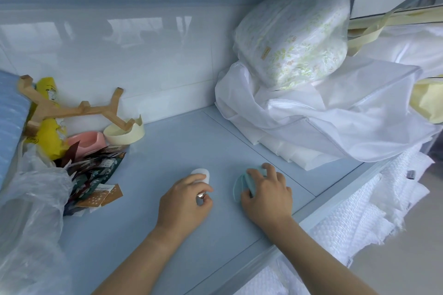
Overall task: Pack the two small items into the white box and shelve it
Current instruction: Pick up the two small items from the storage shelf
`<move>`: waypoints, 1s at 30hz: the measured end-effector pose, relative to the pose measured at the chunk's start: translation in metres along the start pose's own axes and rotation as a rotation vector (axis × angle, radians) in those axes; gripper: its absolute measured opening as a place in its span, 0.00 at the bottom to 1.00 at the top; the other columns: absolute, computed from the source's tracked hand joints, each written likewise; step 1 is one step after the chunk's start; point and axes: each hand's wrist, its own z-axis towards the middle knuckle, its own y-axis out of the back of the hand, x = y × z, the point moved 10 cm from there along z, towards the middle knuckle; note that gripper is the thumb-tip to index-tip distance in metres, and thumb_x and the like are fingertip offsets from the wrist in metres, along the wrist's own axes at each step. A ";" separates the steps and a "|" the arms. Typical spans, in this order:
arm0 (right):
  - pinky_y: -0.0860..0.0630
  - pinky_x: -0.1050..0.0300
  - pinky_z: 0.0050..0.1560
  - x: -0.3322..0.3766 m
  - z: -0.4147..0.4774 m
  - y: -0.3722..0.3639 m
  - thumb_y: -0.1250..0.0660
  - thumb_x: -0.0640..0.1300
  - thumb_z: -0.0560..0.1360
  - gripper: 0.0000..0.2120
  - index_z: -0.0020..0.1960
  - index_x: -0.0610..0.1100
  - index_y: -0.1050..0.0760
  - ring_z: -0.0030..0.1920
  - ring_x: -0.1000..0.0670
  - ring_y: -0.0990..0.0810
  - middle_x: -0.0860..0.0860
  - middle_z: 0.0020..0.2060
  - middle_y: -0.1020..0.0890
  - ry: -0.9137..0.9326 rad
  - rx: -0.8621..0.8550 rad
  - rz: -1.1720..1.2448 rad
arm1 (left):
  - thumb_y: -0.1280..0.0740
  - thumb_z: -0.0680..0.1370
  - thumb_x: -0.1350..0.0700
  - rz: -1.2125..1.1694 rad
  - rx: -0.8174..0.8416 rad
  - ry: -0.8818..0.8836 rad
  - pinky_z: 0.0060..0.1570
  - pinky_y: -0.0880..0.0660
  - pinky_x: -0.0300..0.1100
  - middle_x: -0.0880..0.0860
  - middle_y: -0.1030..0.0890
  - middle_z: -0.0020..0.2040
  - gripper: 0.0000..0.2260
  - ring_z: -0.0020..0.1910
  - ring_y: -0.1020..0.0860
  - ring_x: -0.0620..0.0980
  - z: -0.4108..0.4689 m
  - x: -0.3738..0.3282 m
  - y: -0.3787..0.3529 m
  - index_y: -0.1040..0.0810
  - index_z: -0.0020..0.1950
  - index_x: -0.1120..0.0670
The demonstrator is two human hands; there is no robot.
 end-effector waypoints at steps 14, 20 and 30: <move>0.35 0.50 0.53 -0.026 0.005 0.004 0.43 0.53 0.71 0.21 0.64 0.56 0.35 0.59 0.42 0.31 0.45 0.69 0.38 0.016 0.050 -0.033 | 0.32 0.70 0.54 0.018 0.111 -0.006 0.52 0.27 0.43 0.48 0.29 0.68 0.18 0.62 0.27 0.52 0.020 -0.043 -0.055 0.23 0.60 0.47; 0.33 0.50 0.54 -0.040 -0.001 0.021 0.42 0.51 0.72 0.21 0.65 0.55 0.34 0.59 0.41 0.30 0.44 0.71 0.38 0.063 0.017 0.044 | 0.35 0.71 0.61 -0.008 0.096 -0.002 0.50 0.26 0.43 0.48 0.24 0.64 0.15 0.59 0.24 0.52 0.019 -0.071 -0.056 0.20 0.56 0.52; 0.27 0.52 0.54 -0.166 -0.036 0.108 0.39 0.54 0.72 0.22 0.65 0.57 0.31 0.58 0.42 0.26 0.47 0.71 0.35 -0.003 -0.141 0.163 | 0.28 0.67 0.66 -0.143 -0.070 -0.313 0.44 0.21 0.44 0.49 0.19 0.56 0.13 0.50 0.19 0.51 -0.025 -0.228 -0.076 0.17 0.49 0.54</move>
